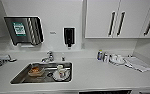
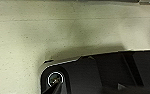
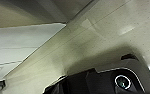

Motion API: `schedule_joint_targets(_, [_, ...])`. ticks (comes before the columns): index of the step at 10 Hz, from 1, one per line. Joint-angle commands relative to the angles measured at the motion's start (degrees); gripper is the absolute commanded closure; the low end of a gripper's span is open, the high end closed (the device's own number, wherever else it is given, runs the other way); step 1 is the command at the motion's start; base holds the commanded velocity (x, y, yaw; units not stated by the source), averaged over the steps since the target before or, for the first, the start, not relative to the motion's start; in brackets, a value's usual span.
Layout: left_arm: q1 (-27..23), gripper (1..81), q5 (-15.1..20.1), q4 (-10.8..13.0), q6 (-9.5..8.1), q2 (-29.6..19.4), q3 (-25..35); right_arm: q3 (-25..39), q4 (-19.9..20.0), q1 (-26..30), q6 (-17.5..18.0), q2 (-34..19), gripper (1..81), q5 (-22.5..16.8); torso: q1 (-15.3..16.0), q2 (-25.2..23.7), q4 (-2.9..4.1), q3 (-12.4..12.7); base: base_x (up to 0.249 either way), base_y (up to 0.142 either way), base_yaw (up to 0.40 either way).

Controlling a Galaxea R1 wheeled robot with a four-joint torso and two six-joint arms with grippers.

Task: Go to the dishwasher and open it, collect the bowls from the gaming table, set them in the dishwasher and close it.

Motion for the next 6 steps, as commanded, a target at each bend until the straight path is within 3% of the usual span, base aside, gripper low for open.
schedule_joint_targets(1, [-3.3, 1.0, 2.6, 0.3, 0.36, -0.4, -0.5, -0.3, -3.3, 4.0, -0.5, -0.4, 1.0, -1.1, 0.0, 0.0, 0.0, 0.0, 0.0, 0.0, 0.0])
schedule_joint_targets(3, [-3.3, 1.0, 2.8, -0.1, 0.36, 0.2, -1.7, 0.5, -6.6, 2.4, -0.5, 1.8, 1.0, 6.6, 0.0, 0.0, 0.0, 0.0, 0.0, 0.0, 0.0])
schedule_joint_targets(6, [-3.1, 1.0, 2.9, -0.2, 0.27, 1.4, -4.1, 2.6, -8.4, 0.3, -0.6, 2.0, 1.0, 8.6, 0.0, 0.0, 0.0, 0.0, 0.0, 0.0, 0.0])
